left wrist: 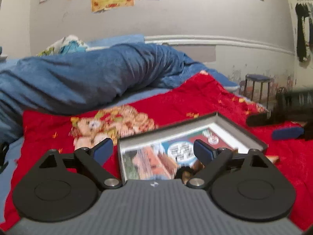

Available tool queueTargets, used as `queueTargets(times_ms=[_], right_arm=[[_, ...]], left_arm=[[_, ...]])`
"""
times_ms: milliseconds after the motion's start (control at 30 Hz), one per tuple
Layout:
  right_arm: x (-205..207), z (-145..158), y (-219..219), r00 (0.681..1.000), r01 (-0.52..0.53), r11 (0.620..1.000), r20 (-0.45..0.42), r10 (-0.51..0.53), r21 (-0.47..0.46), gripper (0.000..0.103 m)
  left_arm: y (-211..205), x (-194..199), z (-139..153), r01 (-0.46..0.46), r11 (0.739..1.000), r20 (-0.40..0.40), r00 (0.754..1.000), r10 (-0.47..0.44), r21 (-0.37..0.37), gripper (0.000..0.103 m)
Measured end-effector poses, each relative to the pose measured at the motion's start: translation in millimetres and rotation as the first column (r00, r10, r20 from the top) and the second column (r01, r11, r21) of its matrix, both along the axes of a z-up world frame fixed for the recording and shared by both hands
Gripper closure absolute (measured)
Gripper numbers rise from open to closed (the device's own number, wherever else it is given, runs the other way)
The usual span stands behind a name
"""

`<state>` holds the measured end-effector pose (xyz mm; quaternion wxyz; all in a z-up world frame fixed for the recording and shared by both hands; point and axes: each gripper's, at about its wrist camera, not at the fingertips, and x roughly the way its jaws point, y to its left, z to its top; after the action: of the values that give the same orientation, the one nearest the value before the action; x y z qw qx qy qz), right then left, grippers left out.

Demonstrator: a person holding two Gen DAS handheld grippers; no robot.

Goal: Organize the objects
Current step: 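Raise left tool up from the box while right tool also withdraws, then move left tool to brown triangular packet beside box while right tool moves to another packet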

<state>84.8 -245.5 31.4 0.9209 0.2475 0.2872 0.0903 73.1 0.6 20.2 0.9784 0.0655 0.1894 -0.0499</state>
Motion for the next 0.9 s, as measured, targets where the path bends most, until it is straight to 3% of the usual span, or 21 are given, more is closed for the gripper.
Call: queueTargets(times_ms=[200, 433, 567, 900], right_arm=[[-6.2, 4.2, -12.9, 0.997, 0.074, 0.997, -0.013, -0.074, -0.006, 0.01], [-37.2, -15.1, -35.1, 0.972, 0.231, 0.973, -0.037, -0.23, 0.015, 0.01], [-30.3, -15.8, -36.0, 0.969, 0.238, 0.971, -0.06, -0.239, -0.013, 0.009], [-16.7, -36.2, -38.1, 0.959, 0.241, 0.968, -0.167, -0.227, 0.065, 0.009]], left_arm=[[-24.6, -7.3, -16.4, 0.009, 0.994, -0.013, 1.0, -0.007, 0.107, 0.009], [-35.4, -0.5, -33.8, 0.029, 0.999, -0.133, 0.991, -0.027, 0.015, 0.009], [-40.9, -1.5, -39.2, 0.048, 0.998, -0.14, 0.989, -0.042, 0.04, 0.009], [-54.8, -2.7, -48.3, 0.094, 0.992, -0.145, 0.986, -0.082, 0.081, 0.009]])
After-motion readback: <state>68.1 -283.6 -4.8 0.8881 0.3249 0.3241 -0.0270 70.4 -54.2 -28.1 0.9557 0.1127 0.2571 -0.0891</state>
